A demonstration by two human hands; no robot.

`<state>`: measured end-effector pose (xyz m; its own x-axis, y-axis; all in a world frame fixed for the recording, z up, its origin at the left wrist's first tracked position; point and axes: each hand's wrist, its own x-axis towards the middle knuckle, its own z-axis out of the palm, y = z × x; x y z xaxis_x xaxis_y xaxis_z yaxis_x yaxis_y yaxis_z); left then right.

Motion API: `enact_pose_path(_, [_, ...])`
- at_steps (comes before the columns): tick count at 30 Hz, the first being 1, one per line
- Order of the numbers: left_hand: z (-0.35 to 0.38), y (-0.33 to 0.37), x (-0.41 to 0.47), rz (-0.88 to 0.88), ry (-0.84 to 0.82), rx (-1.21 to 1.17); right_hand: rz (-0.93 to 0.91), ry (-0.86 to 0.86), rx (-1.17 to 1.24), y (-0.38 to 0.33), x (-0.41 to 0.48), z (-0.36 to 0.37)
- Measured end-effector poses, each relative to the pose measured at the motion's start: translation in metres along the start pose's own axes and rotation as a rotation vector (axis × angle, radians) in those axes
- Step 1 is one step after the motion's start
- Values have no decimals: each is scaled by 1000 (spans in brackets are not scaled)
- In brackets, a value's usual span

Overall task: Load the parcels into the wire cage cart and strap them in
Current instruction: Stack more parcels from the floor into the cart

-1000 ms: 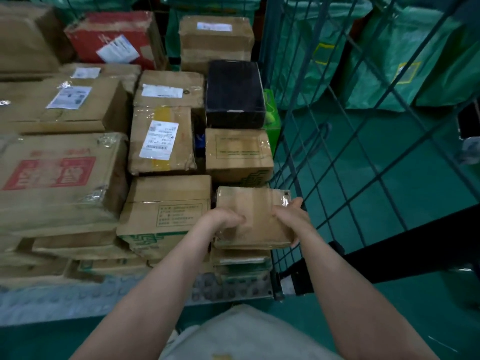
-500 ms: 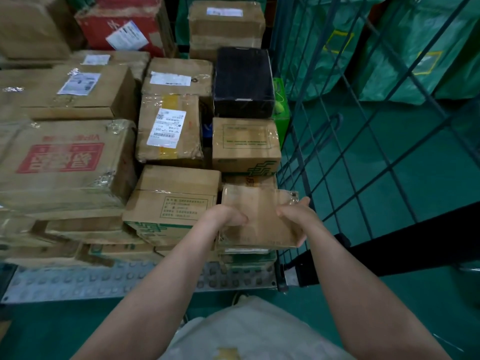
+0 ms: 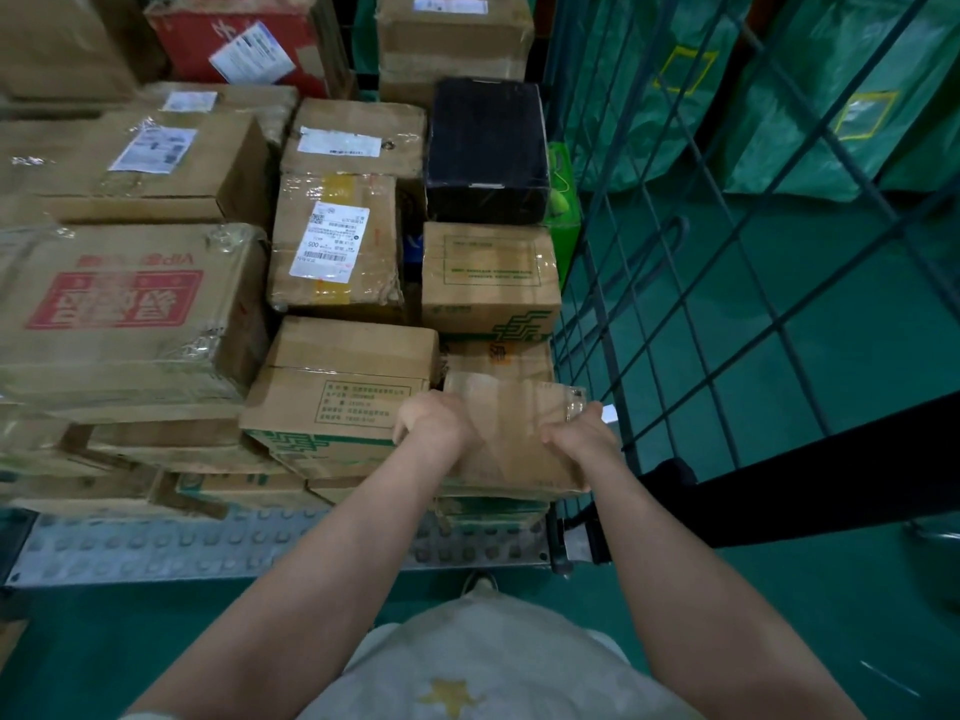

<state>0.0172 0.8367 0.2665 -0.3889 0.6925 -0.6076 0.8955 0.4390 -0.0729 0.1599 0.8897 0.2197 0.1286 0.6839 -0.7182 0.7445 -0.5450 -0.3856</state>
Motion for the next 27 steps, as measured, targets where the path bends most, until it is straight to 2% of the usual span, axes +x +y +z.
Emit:
enact_pose_path(3, [-3, -4, 0, -25, 45, -70, -22, 10, -71, -3, -1, 4])
enact_pose_path(8, [4, 0, 6, -77, 64, -375, -76, -22, -108, -5, -1, 0])
enact_pose_path(12, [10, 4, 5, -105, 139, -447, -148, 13, -198, 0, 0, 3])
enact_pose_path(16, [12, 3, 6, -87, 209, -424, -250, 134, -324, -4, 1, 2])
enact_pose_path(23, [13, 6, 5, -66, 171, -138, -201, 68, -338, 1, 5, 5])
enact_pose_path(27, [14, 4, 4, 0, 138, -200, -217, 94, -276, 0, 5, 13])
